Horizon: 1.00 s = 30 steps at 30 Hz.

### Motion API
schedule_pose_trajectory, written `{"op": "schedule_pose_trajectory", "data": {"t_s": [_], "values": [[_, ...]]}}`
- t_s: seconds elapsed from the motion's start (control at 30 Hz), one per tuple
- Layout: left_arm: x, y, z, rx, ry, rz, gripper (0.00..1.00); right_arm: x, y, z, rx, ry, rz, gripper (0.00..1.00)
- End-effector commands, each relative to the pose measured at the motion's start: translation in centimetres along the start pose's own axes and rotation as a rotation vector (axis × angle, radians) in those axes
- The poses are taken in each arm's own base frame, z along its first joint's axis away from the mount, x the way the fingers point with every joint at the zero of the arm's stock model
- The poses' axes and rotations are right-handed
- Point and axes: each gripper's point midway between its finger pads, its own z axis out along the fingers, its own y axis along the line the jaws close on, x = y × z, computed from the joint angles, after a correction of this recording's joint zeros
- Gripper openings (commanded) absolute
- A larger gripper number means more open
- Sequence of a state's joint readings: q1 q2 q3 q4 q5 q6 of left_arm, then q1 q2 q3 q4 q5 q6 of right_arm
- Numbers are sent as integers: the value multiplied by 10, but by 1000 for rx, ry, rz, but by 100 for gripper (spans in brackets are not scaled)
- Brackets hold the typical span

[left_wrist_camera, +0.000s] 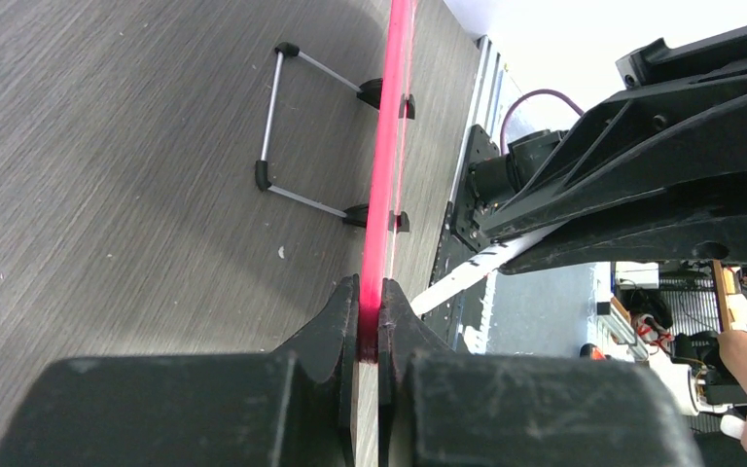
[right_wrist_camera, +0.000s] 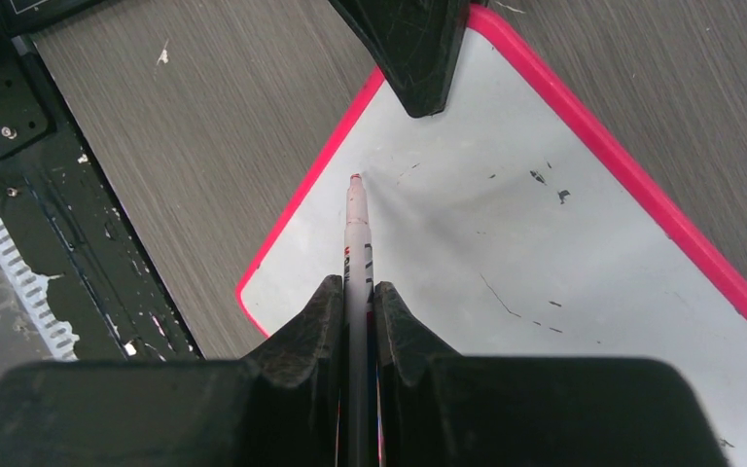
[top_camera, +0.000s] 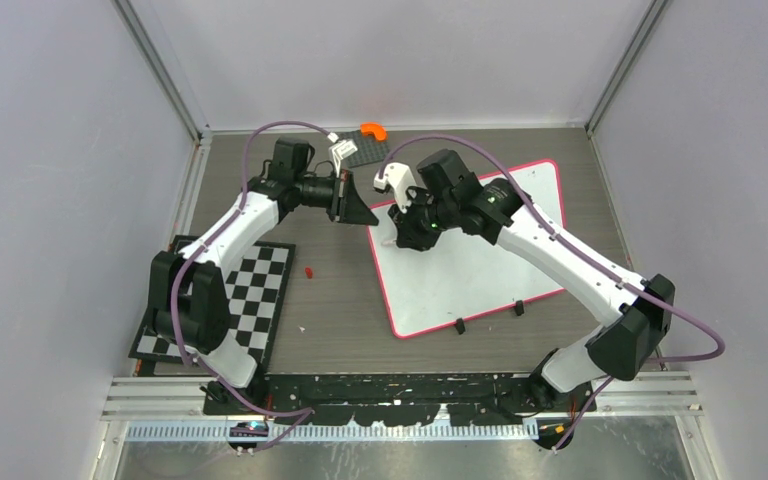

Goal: Write a sentence on the whiteboard

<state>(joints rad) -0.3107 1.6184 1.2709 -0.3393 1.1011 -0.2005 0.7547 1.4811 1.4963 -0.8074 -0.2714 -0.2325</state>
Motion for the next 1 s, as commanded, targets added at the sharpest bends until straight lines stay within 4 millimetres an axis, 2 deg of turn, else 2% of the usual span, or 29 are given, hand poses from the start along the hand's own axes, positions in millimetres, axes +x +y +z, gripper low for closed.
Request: {"op": "schedule_pose_trajectory", "data": {"t_s": [0.0, 0.13, 0.6, 0.83, 0.97], "values": [[-5, -9, -5, 12, -22, 37, 0, -25, -4, -5, 26, -68, -39, 0], [-3, -10, -5, 15, -19, 38, 0, -26, -11, -3, 58, -61, -44, 0], [-3, -10, -5, 13, -20, 44, 0, -48, -42, -7, 220, -93, -48, 0], [-4, -9, -5, 9, -20, 44, 0, -46, -45, -8, 234, -88, -47, 0], [-4, -9, -4, 8, -21, 42, 0, -37, -42, -5, 222, -65, -46, 0]]}}
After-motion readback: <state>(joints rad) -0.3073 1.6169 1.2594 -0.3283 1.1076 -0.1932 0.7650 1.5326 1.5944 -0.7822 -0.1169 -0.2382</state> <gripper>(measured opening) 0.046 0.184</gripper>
